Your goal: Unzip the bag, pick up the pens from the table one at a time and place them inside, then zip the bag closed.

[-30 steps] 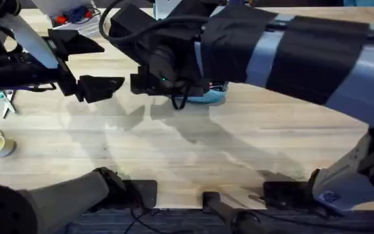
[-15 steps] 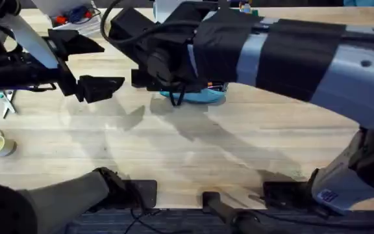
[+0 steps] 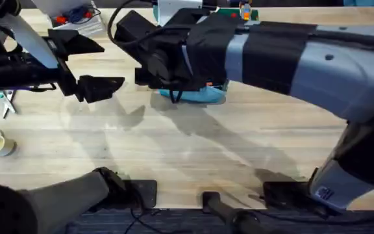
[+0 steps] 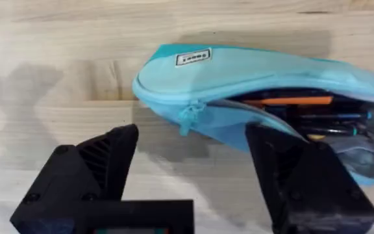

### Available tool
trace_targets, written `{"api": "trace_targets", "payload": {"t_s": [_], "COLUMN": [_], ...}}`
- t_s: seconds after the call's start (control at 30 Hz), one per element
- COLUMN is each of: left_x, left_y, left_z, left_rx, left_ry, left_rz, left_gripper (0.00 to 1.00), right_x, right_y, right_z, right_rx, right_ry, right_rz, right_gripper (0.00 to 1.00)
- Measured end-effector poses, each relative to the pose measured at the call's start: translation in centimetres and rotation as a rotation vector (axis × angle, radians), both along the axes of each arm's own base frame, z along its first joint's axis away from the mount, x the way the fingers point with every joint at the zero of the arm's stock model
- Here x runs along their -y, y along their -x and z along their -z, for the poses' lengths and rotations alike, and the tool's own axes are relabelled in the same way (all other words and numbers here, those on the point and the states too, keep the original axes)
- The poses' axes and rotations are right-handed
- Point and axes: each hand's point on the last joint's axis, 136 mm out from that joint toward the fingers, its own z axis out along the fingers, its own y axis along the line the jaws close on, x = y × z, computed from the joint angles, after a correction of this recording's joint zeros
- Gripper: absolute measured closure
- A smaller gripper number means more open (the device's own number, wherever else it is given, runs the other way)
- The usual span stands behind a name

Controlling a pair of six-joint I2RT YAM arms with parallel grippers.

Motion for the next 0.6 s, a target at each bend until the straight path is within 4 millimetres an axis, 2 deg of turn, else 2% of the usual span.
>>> {"api": "trace_targets", "payload": {"t_s": [0.23, 0.6], "left_x": [0.00, 0.00], "left_y": [0.00, 0.00], "left_z": [0.00, 0.00], "left_rx": [0.000, 0.000], "left_ry": [0.000, 0.000], "left_rz": [0.000, 0.000], "left_gripper": [0.009, 0.010], "right_x": [0.10, -0.20], "right_y": [-0.83, -1.13], "right_z": [0.01, -0.04], "right_rx": [0.011, 0.020], "right_ry": [-0.014, -0.028], "right_rz": [0.016, 0.017], "right_gripper": [0.011, 0.109]}}
